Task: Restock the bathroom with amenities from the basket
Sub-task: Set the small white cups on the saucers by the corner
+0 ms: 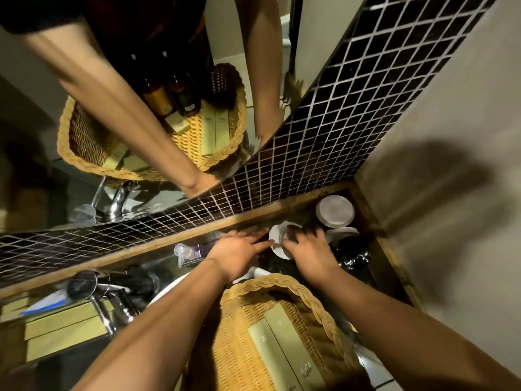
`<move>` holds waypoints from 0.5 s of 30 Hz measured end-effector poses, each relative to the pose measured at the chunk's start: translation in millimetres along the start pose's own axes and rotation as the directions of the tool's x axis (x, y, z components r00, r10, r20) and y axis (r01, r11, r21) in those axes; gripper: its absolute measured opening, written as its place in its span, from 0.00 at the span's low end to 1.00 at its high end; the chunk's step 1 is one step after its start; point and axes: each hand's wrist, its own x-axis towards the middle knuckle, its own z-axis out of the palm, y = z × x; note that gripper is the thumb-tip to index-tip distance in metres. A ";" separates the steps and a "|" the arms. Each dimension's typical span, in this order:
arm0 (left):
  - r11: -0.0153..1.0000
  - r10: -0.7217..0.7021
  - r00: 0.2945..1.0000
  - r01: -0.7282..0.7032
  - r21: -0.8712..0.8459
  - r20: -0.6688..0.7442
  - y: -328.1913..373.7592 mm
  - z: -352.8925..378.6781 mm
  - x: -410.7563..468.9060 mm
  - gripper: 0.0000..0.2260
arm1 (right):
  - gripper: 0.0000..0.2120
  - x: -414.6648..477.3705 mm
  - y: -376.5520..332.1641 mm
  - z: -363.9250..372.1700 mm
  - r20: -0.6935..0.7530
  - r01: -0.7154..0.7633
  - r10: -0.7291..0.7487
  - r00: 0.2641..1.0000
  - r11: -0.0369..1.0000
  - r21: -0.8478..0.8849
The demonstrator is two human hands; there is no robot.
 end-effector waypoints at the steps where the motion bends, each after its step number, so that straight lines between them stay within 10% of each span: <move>1: 1.000 0.002 1.000 -0.002 0.004 -0.005 1.3 0.7 1.0 0.27 | 0.21 0.2 0.2 -0.3 -0.002 0.008 -0.008 1.000 1.000 0.000; 10: 1.000 -0.003 1.000 0.003 -0.024 0.003 11.2 7.5 18.4 0.22 | 0.35 -11.7 -0.5 -0.6 -0.102 -0.004 0.010 0.995 0.998 0.058; 15: 1.000 0.000 1.000 0.000 0.013 0.002 10.2 15.6 21.4 0.23 | 0.20 -32.9 -8.7 11.9 -0.074 0.009 -0.010 0.997 1.000 -0.011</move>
